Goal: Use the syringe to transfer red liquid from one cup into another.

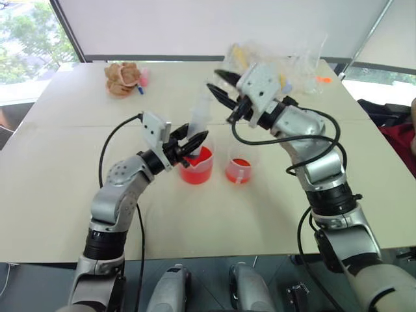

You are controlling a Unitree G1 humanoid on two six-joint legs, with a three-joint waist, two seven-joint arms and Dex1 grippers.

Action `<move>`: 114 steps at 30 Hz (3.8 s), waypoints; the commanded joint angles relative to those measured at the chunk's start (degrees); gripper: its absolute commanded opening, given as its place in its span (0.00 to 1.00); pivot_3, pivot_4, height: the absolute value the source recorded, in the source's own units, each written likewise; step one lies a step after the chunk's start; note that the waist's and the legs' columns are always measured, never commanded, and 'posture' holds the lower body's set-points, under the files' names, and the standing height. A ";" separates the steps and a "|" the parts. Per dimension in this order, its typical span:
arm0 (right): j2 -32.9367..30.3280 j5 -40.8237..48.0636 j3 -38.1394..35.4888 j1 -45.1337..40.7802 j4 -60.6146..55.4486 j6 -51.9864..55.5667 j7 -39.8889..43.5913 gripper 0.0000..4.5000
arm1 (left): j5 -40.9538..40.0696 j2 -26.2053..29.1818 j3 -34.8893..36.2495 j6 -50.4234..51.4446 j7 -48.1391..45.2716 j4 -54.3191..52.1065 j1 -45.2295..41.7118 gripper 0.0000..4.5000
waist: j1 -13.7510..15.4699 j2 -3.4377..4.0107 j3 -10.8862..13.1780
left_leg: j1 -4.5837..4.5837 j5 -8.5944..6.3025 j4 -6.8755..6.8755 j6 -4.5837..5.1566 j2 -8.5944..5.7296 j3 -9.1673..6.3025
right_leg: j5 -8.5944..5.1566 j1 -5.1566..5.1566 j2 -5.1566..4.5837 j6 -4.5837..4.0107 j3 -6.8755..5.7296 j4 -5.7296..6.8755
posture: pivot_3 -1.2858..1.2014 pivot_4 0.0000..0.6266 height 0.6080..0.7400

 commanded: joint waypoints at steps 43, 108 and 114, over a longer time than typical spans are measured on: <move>-19.98 17.96 -26.94 10.03 -23.69 17.93 0.95 0.80 | 0.82 -15.42 -8.77 -9.02 -5.25 16.87 -18.09 0.31 | 0.04 0.02 0.02 | -0.03 -0.02 -0.03 0.06 0.01 0.04 | 0.00 0.06 0.03 0.00 -0.01 -0.12 | 0.52 0.24 1.00; -13.68 17.26 -14.13 17.00 -26.31 20.99 7.86 0.01 | 5.35 -20.20 -8.30 -15.02 -0.94 17.05 -20.01 0.31 | 0.23 0.02 0.02 | -0.03 -0.03 0.00 0.09 -0.01 0.02 | 0.00 0.06 0.01 0.00 -0.01 -0.12 | 0.52 0.24 1.00; -13.99 18.02 -14.57 17.98 -27.13 22.51 8.47 0.15 | 5.44 -20.44 -7.90 -16.01 -0.87 18.27 -21.00 0.31 | 0.23 0.02 0.02 | -0.03 -0.03 0.00 0.09 -0.02 0.02 | 0.00 0.06 0.01 0.00 -0.01 -0.12 | 0.52 0.24 1.00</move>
